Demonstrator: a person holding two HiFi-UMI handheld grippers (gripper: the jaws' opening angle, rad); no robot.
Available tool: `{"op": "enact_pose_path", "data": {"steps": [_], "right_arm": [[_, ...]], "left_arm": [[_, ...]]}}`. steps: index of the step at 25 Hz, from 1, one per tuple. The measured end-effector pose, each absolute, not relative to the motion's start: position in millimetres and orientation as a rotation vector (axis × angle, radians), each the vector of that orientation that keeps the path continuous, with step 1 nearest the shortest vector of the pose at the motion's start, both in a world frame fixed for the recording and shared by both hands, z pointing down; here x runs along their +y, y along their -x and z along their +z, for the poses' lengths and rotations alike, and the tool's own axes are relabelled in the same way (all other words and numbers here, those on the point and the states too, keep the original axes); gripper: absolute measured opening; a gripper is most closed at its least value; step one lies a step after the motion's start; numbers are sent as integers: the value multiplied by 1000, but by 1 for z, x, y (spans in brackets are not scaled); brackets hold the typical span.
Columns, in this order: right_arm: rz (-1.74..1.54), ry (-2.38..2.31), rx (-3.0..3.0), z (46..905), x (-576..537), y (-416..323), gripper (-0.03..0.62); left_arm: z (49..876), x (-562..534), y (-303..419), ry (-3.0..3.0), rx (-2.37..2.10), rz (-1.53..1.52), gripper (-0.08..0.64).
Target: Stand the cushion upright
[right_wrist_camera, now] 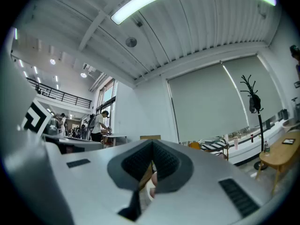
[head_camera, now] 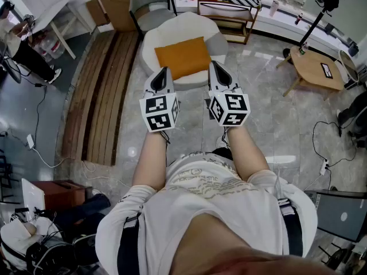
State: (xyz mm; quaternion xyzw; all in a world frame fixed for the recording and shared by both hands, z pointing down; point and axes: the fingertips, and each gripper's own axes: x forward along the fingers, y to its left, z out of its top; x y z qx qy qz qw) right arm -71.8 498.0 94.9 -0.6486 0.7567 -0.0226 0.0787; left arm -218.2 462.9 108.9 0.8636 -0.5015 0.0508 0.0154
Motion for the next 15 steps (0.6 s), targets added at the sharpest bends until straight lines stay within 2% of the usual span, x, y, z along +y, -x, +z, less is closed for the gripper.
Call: {"op": "enact_pose_path", "data": {"steps": [15], "right_arm": [[-180,1855,2278,106,480,72,26]], "left_arm": [[118,440,207,-2655,-1546,174,20]]}}
